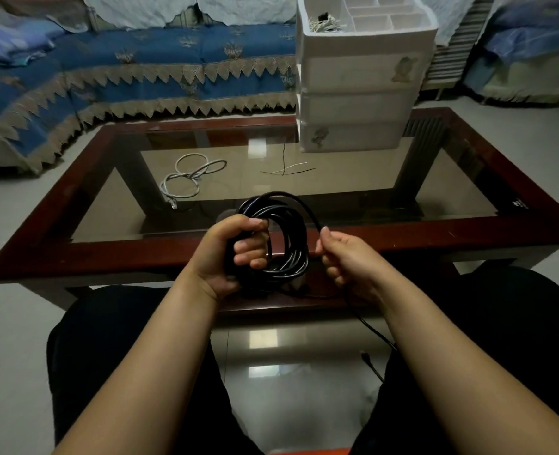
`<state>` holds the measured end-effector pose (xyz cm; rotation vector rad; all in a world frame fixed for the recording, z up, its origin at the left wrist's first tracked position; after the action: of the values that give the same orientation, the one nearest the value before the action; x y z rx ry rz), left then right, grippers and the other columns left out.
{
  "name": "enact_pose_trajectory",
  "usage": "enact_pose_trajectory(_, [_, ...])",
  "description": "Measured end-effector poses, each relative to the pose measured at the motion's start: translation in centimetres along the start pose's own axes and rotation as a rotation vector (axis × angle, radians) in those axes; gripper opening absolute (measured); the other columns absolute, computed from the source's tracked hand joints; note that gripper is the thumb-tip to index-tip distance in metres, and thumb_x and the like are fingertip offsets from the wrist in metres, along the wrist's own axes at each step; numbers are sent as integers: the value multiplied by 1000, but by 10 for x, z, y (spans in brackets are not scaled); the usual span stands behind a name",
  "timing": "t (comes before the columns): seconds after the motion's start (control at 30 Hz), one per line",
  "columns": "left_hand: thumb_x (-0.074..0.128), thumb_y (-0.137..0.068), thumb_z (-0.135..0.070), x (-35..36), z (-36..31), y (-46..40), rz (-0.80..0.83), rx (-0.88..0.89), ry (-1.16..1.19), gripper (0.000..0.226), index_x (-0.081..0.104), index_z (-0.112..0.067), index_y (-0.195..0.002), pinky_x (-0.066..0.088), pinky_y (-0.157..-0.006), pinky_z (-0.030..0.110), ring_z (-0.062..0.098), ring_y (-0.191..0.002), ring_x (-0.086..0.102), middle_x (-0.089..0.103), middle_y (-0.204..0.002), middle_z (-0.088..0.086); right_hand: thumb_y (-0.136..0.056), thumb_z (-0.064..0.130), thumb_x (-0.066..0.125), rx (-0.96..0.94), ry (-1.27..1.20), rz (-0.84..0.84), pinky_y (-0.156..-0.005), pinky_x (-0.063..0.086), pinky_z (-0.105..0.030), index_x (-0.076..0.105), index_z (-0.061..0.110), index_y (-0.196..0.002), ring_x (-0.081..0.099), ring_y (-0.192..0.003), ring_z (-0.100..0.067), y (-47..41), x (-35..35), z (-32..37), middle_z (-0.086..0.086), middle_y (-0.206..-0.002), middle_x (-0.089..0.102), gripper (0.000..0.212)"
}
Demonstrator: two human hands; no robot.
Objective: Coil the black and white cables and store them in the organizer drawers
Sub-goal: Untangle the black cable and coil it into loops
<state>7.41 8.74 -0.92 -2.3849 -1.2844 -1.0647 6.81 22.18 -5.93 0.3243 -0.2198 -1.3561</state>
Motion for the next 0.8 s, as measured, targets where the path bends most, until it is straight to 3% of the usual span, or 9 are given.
enact_pose_trajectory(0.1, [81,-60,-15,0,-3,-2,-13,54,97,40,43,-14,-74,40,-39,17,2,-30,39,40,-39,-7,-97,47,39,32,71,69,-40,29,-16,52,16,-78,35,-44,-6,0,11,-5,3,-59,37,39])
enact_pose_trajectory(0.2, [65,-75,-15,-7,-7,-5,-117,144,227,16,49,-13,-74,39,-41,14,3,-32,39,40,-41,-8,-98,44,40,73,-32,91,-38,25,-16,53,15,-82,30,-42,-6,-1,23,-9,3,-57,34,36])
enact_pose_trajectory(0.3, [51,-85,-15,-17,-18,-6,-277,290,411,17,48,-14,-68,37,-42,12,3,-33,38,38,-41,-8,-99,26,47,191,-626,27,-34,28,-13,57,7,-95,31,-35,-2,-1,35,-27,5,-48,35,21])
enact_pose_trajectory(0.37, [49,-90,-15,-23,-23,-5,-358,369,512,24,47,-15,-65,39,-43,13,2,-35,40,39,-43,-9,-96,18,51,259,-1029,-20,-40,45,-16,59,3,-100,40,-35,-3,1,44,-37,5,-46,39,17])
enact_pose_trajectory(0.47, [50,-92,-17,-29,-23,-6,-430,413,564,31,45,-17,-62,42,-47,14,2,-38,42,42,-46,-9,-97,18,50,199,-1235,-111,-59,58,-27,56,3,-103,52,-41,-7,1,48,-39,2,-52,47,17])
enact_pose_trajectory(0.53, [53,-93,-22,-33,-18,-8,-461,415,549,32,46,-18,-61,43,-50,15,3,-41,43,43,-48,-9,-99,17,46,192,-1258,-163,-43,49,-19,53,3,-98,45,-38,-6,2,47,-41,1,-56,44,15])
enact_pose_trajectory(0.67, [55,-94,-28,-43,-23,-3,-552,463,436,31,49,-19,-65,45,-50,17,4,-45,43,44,-51,-8,-103,24,35,187,-737,-206,-31,19,-15,45,10,-82,28,-36,-4,5,32,-47,1,-57,39,27])
enact_pose_trajectory(0.73, [55,-94,-29,-44,-30,1,-577,490,398,30,51,-19,-66,46,-53,17,4,-47,43,45,-52,-8,-102,24,37,90,-171,-201,-41,31,-20,54,11,-95,41,-46,-8,7,23,-34,1,-66,48,22])
enact_pose_trajectory(0.8, [54,-95,-30,-43,-36,2,-593,514,336,31,51,-19,-67,46,-55,18,4,-47,43,45,-52,-8,-99,25,43,-51,403,-228,-67,43,-25,59,16,-116,57,-79,-13,9,19,-14,1,-91,61,24])
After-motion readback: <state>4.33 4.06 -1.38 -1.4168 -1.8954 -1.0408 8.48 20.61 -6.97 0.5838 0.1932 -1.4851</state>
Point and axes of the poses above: each hand's wrist, its own y-axis away from the middle knuckle, its own x-axis out of the palm, z = x × y, the point moved 10 cm from there along -y, towards the middle knuckle
